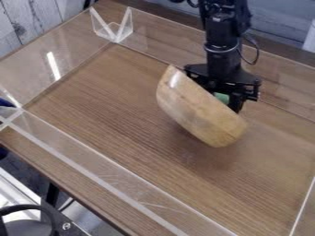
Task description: Remove the green block from inside the brown bowl and put it on the table
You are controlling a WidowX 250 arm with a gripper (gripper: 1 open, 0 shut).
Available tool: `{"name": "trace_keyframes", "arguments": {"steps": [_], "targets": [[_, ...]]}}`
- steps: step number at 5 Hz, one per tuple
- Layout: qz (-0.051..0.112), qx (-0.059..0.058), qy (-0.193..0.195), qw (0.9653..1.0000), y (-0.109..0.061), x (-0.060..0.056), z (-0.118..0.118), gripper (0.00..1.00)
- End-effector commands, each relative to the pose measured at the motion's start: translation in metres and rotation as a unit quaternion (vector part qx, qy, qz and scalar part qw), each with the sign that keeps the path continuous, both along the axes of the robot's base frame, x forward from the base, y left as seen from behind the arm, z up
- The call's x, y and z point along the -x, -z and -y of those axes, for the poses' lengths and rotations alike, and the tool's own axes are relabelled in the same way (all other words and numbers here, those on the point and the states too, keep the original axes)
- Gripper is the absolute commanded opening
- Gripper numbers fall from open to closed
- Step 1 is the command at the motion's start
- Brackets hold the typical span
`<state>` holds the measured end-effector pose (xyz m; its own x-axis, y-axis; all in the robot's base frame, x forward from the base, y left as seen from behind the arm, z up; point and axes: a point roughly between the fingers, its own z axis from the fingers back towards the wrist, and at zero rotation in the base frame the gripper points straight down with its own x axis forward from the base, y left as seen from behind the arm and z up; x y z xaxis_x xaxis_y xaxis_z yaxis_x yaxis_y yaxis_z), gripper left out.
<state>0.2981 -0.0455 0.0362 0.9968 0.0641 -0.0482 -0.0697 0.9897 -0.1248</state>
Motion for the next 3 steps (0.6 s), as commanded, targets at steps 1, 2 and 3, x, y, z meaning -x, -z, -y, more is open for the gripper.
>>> {"name": "trace_keyframes", "arguments": {"steps": [1, 2, 3], "targets": [[-0.001, -0.002, 0.005, 1.0000, -0.0024, 0.0018, -0.0021, 0.00], [-0.006, -0.002, 0.008, 0.9999, 0.0016, 0.0016, -0.0025, 0.00], [-0.011, -0.002, 0.010, 0.9999, 0.0044, 0.0016, -0.0031, 0.00]]}}
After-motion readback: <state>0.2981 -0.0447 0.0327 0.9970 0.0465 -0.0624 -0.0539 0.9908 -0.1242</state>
